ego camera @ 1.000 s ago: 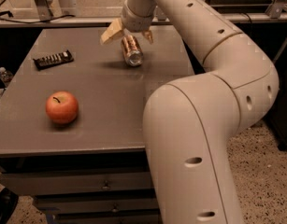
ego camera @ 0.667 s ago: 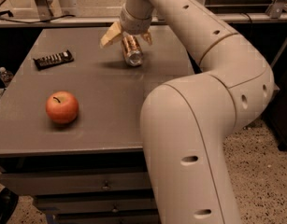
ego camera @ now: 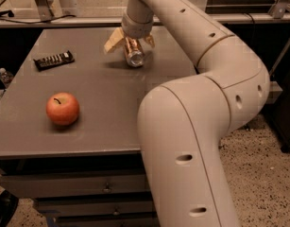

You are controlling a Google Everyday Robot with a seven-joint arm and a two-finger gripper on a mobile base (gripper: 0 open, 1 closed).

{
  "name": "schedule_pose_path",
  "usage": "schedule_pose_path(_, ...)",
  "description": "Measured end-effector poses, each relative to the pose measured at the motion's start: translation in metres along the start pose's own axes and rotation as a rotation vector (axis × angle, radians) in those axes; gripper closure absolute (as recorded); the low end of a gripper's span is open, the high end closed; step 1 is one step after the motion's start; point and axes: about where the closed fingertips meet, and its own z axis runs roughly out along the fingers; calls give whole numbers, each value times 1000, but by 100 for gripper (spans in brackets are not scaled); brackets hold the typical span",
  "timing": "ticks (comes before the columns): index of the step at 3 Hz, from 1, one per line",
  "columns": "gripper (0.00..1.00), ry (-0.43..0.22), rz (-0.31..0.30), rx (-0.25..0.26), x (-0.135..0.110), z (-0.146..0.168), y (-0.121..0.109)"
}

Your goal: Place orange can upright

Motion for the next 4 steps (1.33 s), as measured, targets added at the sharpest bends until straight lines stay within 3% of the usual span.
schedule_pose_path(1, 18, 9, -16, 22, -2, 5, -3)
schedule_pose_path(3, 65, 7, -29, 39, -7, 6, -3)
schedule_pose_path(4, 87, -16, -12, 39, -11, -10, -8)
